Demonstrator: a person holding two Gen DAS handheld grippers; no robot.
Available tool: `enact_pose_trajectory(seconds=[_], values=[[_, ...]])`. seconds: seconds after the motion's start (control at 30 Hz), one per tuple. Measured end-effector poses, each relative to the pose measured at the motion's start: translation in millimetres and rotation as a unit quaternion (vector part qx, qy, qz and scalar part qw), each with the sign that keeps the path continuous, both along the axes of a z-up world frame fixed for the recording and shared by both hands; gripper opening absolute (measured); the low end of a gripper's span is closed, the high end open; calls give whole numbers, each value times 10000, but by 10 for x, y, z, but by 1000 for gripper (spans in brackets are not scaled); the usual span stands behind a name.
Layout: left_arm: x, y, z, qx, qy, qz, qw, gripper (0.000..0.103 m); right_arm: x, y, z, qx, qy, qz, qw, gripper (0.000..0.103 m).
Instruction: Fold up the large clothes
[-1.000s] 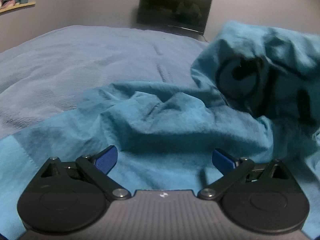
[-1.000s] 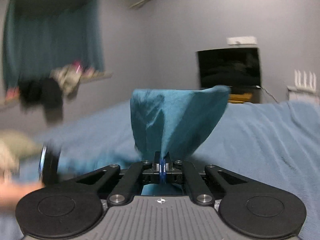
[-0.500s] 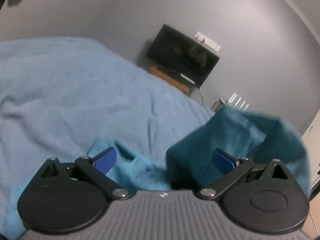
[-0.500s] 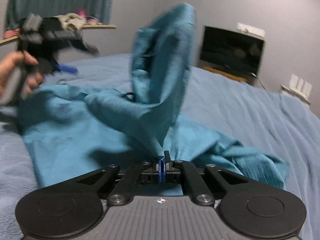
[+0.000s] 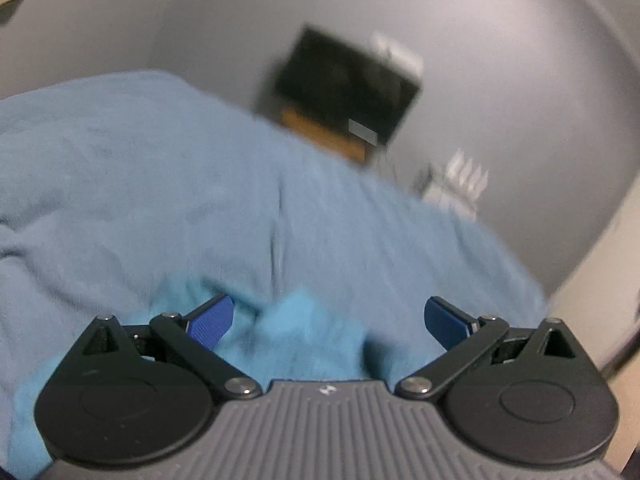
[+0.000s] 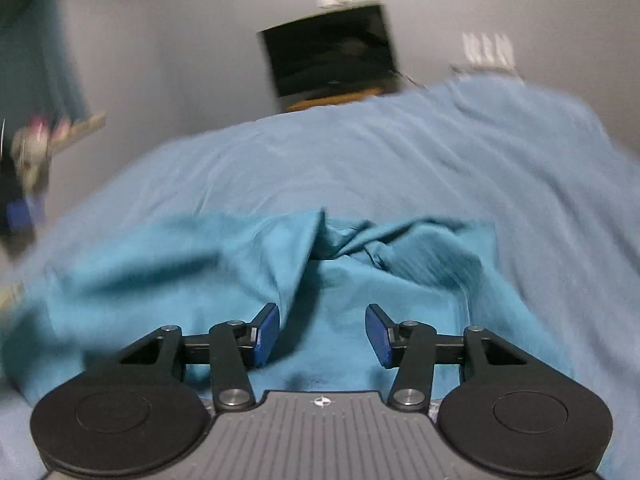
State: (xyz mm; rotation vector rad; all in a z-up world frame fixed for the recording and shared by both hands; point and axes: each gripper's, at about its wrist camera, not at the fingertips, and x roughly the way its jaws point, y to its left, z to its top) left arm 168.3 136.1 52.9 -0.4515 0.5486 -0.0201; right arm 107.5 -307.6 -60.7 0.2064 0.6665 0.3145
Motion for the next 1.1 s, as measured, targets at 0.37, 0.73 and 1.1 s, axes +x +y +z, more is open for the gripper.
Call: enact_pose_trajectory(seconds=[0.37,0.73,1.1], values=[[-51,-527,-836,1126,1296,-702,9826,103,326,229,-513,2360,1405,361,9609,43],[13,-775,-303,1555,247,-748,9847,103,310,165,-345,350,213,-424,9983,25],[117,-1409,-785,2636,430,-1924,9443,103,-9,788,-228,-384,-952,377,9940,52]])
